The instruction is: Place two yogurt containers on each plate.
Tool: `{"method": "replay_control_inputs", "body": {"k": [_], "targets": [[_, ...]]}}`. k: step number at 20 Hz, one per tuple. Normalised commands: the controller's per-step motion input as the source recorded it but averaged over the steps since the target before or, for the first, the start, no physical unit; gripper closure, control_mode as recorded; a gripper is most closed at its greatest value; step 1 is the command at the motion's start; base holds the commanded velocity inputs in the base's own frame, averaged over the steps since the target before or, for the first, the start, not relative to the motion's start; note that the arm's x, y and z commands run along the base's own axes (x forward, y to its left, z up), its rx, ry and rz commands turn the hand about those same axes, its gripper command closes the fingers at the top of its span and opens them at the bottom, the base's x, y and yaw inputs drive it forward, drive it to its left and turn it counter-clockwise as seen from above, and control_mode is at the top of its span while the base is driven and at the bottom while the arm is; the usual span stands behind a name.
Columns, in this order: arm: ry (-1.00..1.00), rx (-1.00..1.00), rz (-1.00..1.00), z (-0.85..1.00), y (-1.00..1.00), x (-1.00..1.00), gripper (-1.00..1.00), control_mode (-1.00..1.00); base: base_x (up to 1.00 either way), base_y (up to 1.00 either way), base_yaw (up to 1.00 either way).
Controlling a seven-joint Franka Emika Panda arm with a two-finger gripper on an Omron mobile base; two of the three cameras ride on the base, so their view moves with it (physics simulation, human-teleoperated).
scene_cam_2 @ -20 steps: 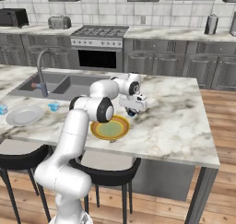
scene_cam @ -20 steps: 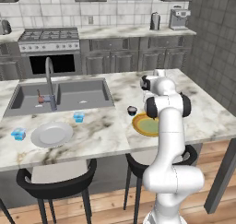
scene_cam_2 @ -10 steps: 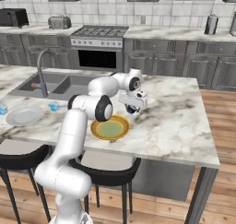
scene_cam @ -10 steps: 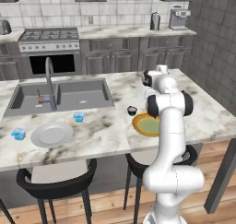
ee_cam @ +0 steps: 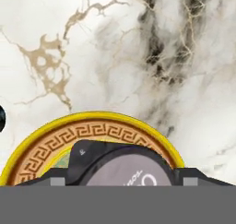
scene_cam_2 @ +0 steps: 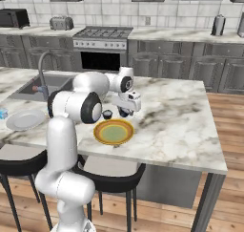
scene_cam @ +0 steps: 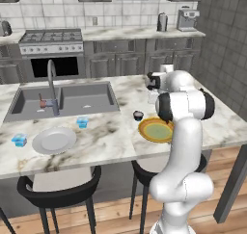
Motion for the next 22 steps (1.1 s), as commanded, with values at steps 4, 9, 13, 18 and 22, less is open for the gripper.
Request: {"method": "replay_control_inputs", "body": {"k": [4, 9, 13, 18, 22], "targets": [[-0.03, -0.19, -0.10, 0.00, 0.55, -0.93, 1.00, -1.00, 0.00, 0.00, 0.00], [0.05, -0.25, -0.22, 0.10, 0.21, -0.38, 1.00, -1.00, 0.00, 0.00, 0.00], [0.04, -0.17, -0.19, 0.04, 0.17, -0.01, 1.00, -1.00, 0.00, 0.00, 0.00], [0.02, 0.01, -0.01, 0.00, 0.02, 0.00, 1.00, -1.00, 0.00, 0.00, 0.00], [0.07, 0.00, 0.00, -0.13, 0.00, 0.03, 1.00, -1.00, 0.00, 0.00, 0.00]]}}
